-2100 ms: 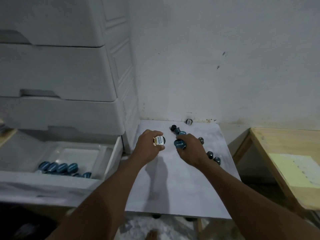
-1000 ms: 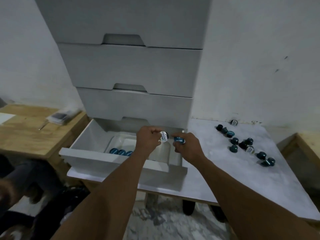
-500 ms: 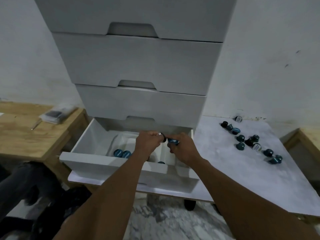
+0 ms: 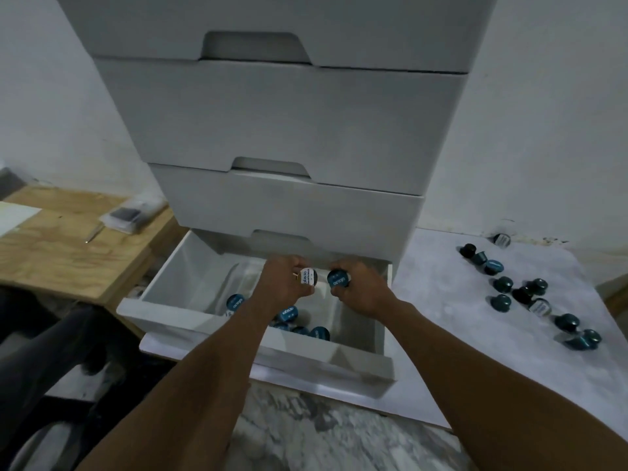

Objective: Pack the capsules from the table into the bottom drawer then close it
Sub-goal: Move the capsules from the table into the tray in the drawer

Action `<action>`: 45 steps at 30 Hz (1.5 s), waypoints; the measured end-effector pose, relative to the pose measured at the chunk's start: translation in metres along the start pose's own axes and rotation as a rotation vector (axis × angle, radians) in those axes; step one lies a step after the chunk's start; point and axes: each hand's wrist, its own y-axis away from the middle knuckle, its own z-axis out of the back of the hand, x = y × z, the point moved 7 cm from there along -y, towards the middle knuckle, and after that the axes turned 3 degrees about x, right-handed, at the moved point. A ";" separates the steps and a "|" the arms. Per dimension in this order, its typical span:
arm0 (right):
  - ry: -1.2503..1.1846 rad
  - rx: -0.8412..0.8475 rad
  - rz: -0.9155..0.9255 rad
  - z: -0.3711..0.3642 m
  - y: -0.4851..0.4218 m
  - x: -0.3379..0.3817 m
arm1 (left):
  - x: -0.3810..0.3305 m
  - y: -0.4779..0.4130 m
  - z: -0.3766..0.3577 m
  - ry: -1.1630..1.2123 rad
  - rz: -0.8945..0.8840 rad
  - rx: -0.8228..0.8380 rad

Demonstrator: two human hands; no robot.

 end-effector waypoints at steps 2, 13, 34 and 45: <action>0.024 0.012 -0.009 -0.005 -0.003 -0.004 | 0.007 0.000 -0.005 -0.065 0.003 0.033; 0.201 0.090 -0.117 -0.030 -0.014 -0.008 | 0.036 -0.034 -0.015 -0.238 -0.074 0.268; 0.379 0.211 -0.282 -0.072 -0.018 -0.012 | 0.065 -0.053 -0.065 -0.389 -0.240 0.565; 0.281 0.277 -0.239 -0.064 -0.028 -0.016 | 0.067 -0.063 -0.065 -0.358 -0.197 0.648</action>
